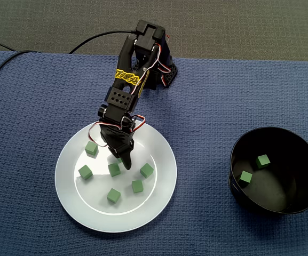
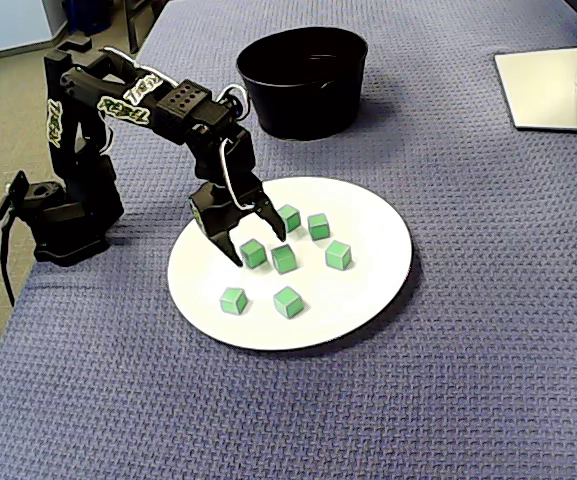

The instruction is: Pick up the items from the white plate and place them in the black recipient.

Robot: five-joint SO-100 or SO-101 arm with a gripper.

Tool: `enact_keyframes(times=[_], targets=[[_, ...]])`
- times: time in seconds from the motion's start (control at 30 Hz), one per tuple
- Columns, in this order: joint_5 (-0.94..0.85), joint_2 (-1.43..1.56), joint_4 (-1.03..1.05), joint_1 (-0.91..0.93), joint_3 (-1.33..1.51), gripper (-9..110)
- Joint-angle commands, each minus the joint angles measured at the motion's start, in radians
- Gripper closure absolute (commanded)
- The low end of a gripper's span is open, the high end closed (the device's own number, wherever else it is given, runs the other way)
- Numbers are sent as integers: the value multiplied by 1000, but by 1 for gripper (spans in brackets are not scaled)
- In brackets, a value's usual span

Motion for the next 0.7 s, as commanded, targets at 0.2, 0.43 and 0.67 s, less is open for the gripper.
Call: enact_keyframes(times=[0.2,0.43,0.67], targets=[[-3,23,-21,-8,-2,96],[14,58,-34,-11,25,102],[92,236,69,-14,35,102]])
